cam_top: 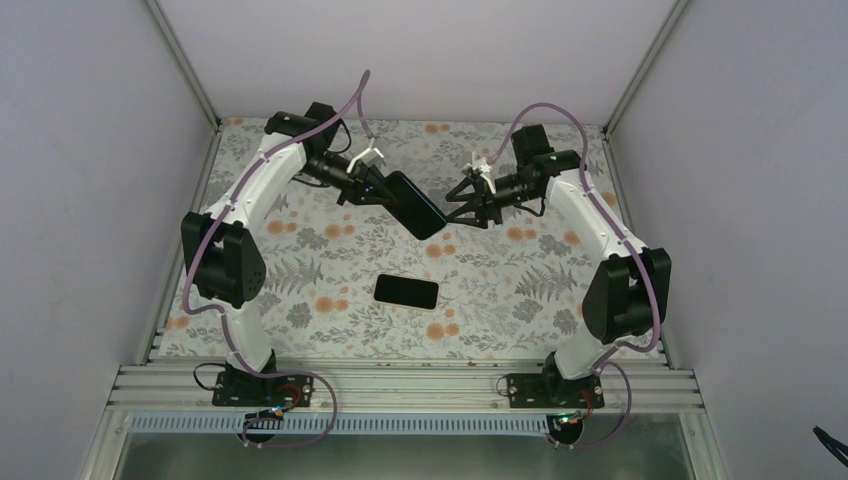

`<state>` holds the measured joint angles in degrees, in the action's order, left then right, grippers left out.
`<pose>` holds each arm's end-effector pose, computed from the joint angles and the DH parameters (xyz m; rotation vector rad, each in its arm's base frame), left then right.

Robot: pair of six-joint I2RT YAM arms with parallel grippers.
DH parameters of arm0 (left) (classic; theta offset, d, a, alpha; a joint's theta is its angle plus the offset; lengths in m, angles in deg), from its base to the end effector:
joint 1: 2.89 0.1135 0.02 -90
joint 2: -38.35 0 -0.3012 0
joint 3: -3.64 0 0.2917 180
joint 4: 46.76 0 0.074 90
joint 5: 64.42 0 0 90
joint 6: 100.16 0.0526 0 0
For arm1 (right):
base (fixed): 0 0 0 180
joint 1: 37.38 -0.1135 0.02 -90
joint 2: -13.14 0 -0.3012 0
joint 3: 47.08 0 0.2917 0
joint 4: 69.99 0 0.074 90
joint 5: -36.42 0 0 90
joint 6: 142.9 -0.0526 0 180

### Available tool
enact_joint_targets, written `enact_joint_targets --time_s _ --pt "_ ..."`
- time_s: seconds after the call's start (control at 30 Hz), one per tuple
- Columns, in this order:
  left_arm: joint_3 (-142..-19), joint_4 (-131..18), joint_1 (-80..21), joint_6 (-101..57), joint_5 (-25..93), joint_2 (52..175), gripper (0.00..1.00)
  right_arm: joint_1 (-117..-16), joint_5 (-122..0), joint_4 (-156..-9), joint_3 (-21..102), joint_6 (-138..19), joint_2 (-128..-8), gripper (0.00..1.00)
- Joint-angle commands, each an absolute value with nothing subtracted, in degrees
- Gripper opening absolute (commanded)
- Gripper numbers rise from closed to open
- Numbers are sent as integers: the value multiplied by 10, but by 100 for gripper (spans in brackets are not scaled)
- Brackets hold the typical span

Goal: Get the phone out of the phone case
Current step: Remove the phone case from the phone.

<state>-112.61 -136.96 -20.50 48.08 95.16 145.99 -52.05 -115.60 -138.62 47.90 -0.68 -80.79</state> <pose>0.3789 -0.1720 0.3528 1.4574 1.6855 -1.3931 0.3461 0.1386 0.3281 -1.4372 1.6984 1.1164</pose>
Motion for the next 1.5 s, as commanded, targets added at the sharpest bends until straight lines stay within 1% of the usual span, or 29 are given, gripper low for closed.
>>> enact_joint_targets --time_s 0.0,0.37,0.47,0.6,0.73,0.93,1.1,1.2,1.3,1.4,1.47 --pt "-1150 -1364 -206 494 1003 1458 2 -528 -1153 -1359 475 -32 -816 60" --pt "-1148 -1364 -206 494 1007 1451 2 -529 -1123 -1315 463 -65 -817 55" --pt "-1150 -1364 -207 492 1013 1450 2 -532 -1094 -1289 456 -86 -817 54" --pt "-1148 -1364 -215 491 1016 1448 2 -536 -1031 -1213 433 -138 -808 54" --pt "-1142 -1364 -228 489 1019 1443 2 -537 -989 -1185 441 -158 -809 55" --pt "-1142 -1364 -243 490 1023 1438 2 -548 -989 -1201 476 -154 -838 57" --pt "-1145 -1364 -244 489 1023 1448 2 -586 -1017 -1258 505 -121 -849 61" --pt "-1153 -1364 -245 486 1027 1457 2 -623 -1016 -1268 502 -114 -845 63" --pt "-1164 -1364 -246 481 1025 1469 2 -646 -1043 -1275 506 -111 -840 66" --pt "-1166 -1364 -245 482 1021 1474 2 -654 -1080 -1297 527 -104 -844 71" --pt "-1168 -1364 -246 483 1018 1475 2 -656 -1120 -1338 553 -81 -860 76"
